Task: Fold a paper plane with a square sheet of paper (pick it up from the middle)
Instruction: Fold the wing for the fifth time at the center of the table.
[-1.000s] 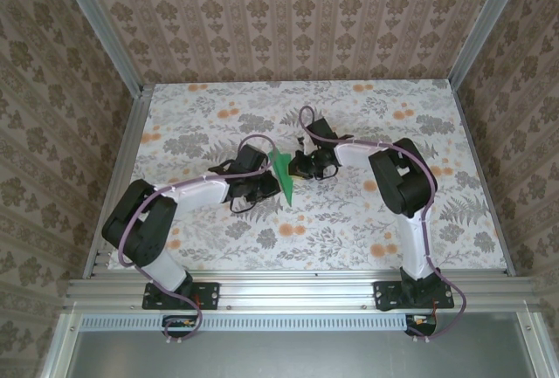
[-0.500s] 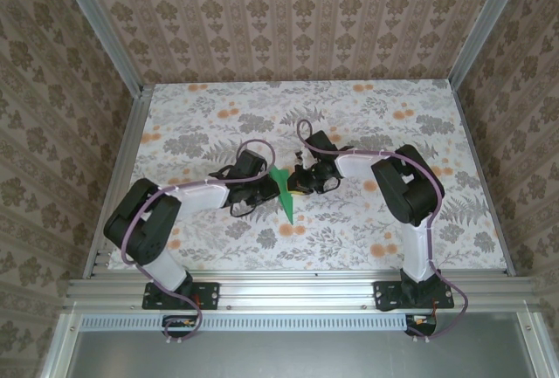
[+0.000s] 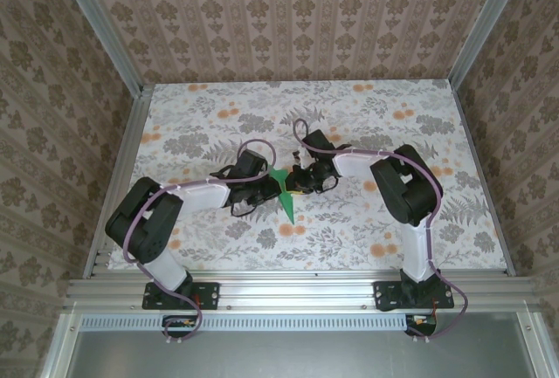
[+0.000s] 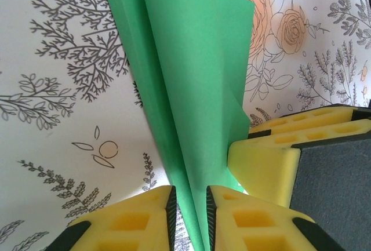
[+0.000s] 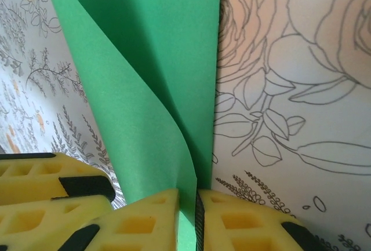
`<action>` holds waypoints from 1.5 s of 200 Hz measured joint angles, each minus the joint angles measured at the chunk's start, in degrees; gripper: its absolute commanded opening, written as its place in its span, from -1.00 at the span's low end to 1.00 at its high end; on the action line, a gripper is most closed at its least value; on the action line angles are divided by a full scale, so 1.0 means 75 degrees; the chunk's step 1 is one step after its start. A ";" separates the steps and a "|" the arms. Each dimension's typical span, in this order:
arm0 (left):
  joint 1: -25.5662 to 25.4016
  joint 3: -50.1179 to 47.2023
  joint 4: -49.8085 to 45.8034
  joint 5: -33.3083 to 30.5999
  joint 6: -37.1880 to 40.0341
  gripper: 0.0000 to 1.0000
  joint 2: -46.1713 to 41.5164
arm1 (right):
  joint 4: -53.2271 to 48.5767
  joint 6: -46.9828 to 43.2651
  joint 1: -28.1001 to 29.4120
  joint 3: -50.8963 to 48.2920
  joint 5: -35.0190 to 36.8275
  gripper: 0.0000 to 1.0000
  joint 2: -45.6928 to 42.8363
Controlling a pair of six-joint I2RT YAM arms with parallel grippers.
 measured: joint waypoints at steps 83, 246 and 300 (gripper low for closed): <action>0.0000 -0.0012 -0.0111 -0.0574 -0.0117 -0.63 -0.0417 | -0.0868 -0.0382 0.0335 0.0629 0.0915 -0.52 0.0125; 0.0003 0.0318 0.0315 -0.0198 -0.0108 -0.77 0.0338 | -0.0667 -0.0210 0.0286 0.0452 0.0965 -0.55 0.0058; 0.0032 0.0501 0.0280 -0.0111 -0.0102 -0.79 0.0437 | 0.0117 0.0204 -0.0023 -0.0020 0.0157 -0.44 -0.0015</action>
